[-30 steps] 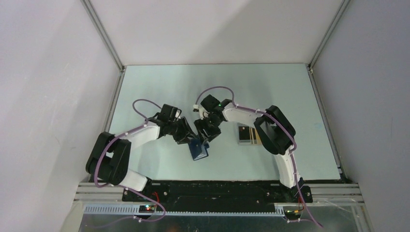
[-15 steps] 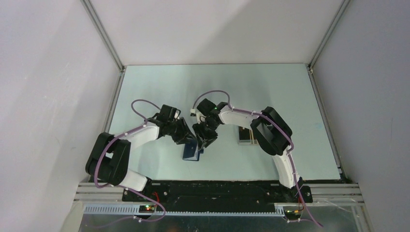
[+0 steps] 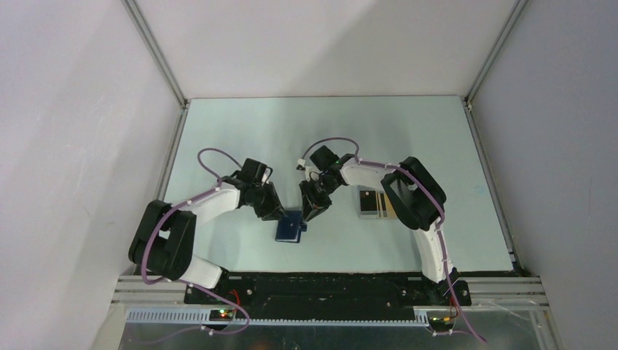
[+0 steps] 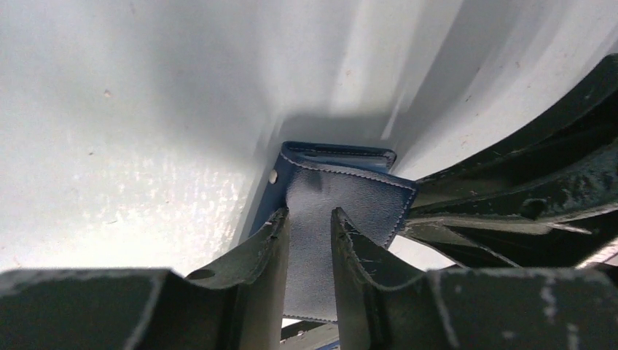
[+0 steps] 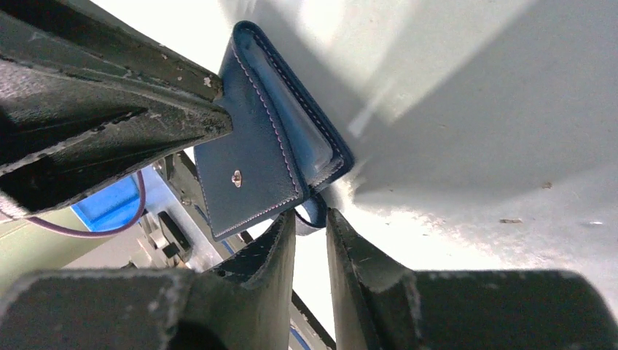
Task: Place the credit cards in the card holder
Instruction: Close the card holder at the center of the board.
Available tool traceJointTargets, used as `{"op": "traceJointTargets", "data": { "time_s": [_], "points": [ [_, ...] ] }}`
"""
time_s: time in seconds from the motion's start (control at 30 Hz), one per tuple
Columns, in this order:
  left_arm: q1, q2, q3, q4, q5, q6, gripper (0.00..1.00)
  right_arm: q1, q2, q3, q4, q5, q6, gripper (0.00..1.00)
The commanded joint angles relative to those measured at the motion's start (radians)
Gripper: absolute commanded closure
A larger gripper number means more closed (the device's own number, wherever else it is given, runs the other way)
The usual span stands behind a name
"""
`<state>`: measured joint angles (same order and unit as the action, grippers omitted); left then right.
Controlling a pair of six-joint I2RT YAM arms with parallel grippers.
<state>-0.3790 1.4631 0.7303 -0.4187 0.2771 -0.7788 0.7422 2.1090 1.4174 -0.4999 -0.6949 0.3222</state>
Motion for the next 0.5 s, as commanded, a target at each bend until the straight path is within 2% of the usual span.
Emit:
{"op": "traceJointTargets", "data": {
  "time_s": [0.0, 0.23, 0.47],
  "points": [
    [0.005, -0.01, 0.033, -0.098, -0.075, 0.07, 0.67, -0.005, -0.018, -0.001, 0.046, -0.056, 0.005, 0.74],
    [0.005, -0.033, 0.055, -0.132, -0.094, 0.11, 0.63, -0.021, -0.04, -0.019, 0.072, -0.098, 0.006, 0.74],
    [-0.011, 0.058, 0.073, -0.138, -0.061, 0.143, 0.63, -0.028, -0.015, -0.033, 0.101, -0.134, 0.031, 0.74]
  ]
}}
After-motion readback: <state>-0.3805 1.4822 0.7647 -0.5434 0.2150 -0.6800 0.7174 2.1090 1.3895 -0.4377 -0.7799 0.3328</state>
